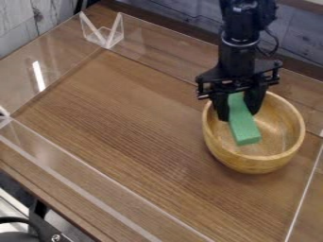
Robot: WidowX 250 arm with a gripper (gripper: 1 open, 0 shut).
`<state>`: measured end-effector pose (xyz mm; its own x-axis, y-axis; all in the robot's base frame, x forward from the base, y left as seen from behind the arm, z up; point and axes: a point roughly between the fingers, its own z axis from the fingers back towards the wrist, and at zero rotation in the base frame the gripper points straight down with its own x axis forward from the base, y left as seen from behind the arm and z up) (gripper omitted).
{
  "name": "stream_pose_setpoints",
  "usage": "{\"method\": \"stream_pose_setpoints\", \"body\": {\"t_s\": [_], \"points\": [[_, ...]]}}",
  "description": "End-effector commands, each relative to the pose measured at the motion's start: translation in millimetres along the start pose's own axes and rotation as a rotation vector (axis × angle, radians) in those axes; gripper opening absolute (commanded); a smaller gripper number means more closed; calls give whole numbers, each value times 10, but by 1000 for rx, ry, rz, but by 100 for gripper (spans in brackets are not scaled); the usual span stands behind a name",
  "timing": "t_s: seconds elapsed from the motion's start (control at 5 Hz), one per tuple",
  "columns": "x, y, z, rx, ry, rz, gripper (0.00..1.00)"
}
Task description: Put green stick into wooden bowl
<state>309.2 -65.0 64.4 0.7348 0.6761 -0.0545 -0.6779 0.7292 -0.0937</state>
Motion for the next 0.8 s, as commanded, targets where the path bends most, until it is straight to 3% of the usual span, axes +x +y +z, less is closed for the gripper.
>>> {"method": "stream_pose_setpoints", "body": {"t_s": [0.0, 0.6], "points": [[-1, -26, 50, -17, -21, -11, 100], [-28, 16, 87, -12, -8, -27, 100]]}}
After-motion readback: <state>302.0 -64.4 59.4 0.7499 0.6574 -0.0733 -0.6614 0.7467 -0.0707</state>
